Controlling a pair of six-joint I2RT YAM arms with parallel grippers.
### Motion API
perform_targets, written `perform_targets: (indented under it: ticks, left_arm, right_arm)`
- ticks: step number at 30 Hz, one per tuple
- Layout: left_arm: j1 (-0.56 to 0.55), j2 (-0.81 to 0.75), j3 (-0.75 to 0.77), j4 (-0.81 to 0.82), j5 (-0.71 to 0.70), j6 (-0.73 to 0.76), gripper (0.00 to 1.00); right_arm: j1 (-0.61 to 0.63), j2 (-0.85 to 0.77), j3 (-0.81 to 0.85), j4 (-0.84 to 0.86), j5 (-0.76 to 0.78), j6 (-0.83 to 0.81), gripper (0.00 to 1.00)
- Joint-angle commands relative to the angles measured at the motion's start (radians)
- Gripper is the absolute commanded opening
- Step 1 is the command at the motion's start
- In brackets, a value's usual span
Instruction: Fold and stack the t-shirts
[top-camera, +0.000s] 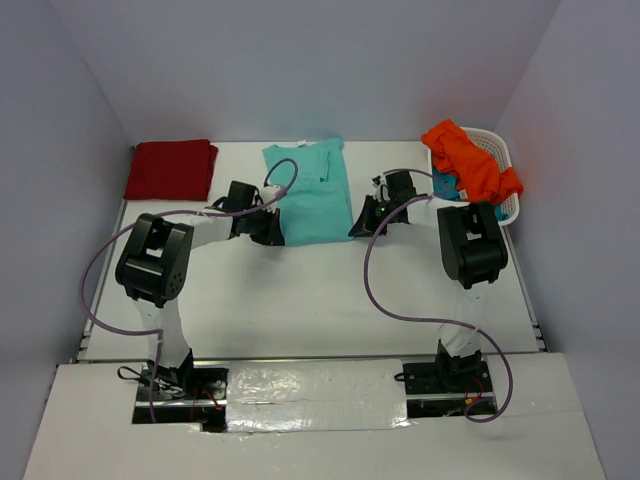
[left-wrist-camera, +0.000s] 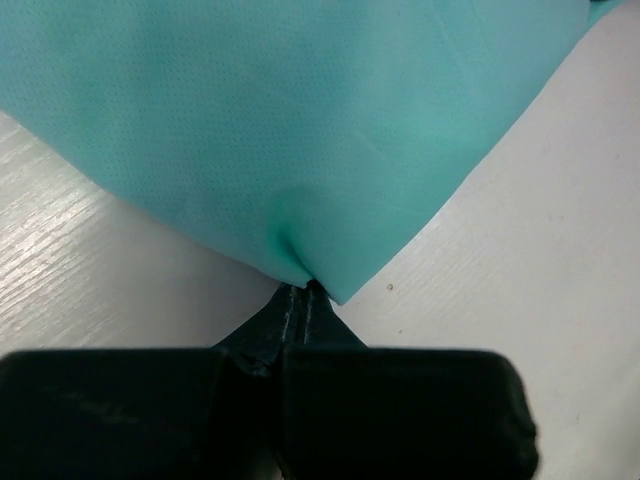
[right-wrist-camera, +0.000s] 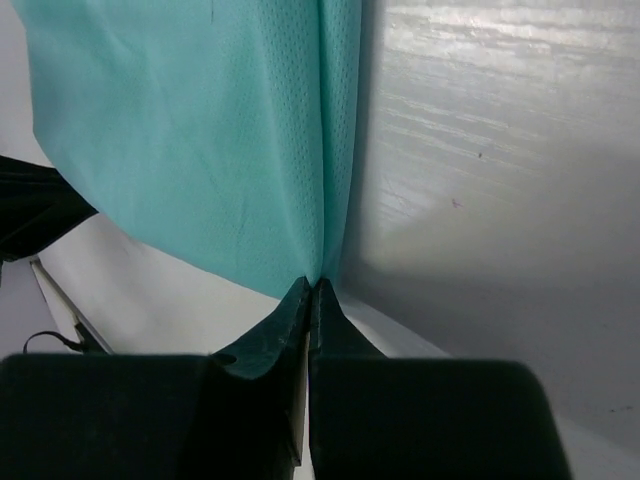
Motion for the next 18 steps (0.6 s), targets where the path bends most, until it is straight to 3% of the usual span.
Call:
perform_targets:
  ticks: [1,7,18]
  left_arm:
    - [0.031,-0.054,-0.012,-0.060,0.003,0.137,0.00]
    - [0.055,-0.100,0.038,-0.261,0.005,0.421,0.00]
    - [0.026,-0.181,-0.017,-0.469,0.069,0.556,0.00]
  right_arm:
    - [-0.012,-0.026,-0.037,-0.002,-0.001,-0.023,0.00]
    - [-0.012,-0.087,-0.106,-0.029,-0.017,-0.068,0.00]
    - [0.006,-0.225,-0.276,-0.037,-0.029,-0.078,0.00]
